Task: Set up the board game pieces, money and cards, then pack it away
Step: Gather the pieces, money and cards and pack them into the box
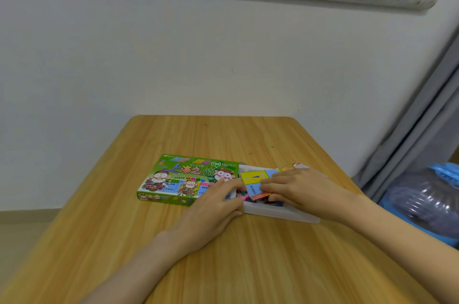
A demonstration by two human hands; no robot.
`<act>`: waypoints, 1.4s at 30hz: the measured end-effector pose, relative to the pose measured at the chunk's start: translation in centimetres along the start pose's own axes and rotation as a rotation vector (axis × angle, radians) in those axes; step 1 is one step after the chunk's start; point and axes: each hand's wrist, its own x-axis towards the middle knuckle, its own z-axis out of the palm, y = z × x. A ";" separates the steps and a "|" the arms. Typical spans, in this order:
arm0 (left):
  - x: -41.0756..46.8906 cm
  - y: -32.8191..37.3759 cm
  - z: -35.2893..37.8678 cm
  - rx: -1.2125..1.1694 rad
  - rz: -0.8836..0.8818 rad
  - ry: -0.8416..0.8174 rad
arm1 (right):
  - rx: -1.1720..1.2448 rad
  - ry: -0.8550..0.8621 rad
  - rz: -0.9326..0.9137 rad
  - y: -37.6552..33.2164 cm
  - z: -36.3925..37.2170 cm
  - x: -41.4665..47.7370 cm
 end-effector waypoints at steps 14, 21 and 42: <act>0.0 0.1 -0.1 0.003 0.002 0.015 | 0.069 0.080 0.121 -2.8 2.6 2.9; 0.0 0.0 0.0 0.004 -0.006 -0.021 | 0.325 -0.028 0.357 -5.6 2.7 3.1; 0.0 0.3 -0.1 0.034 -0.014 -0.020 | 1.071 0.074 0.605 -4.3 -0.7 3.4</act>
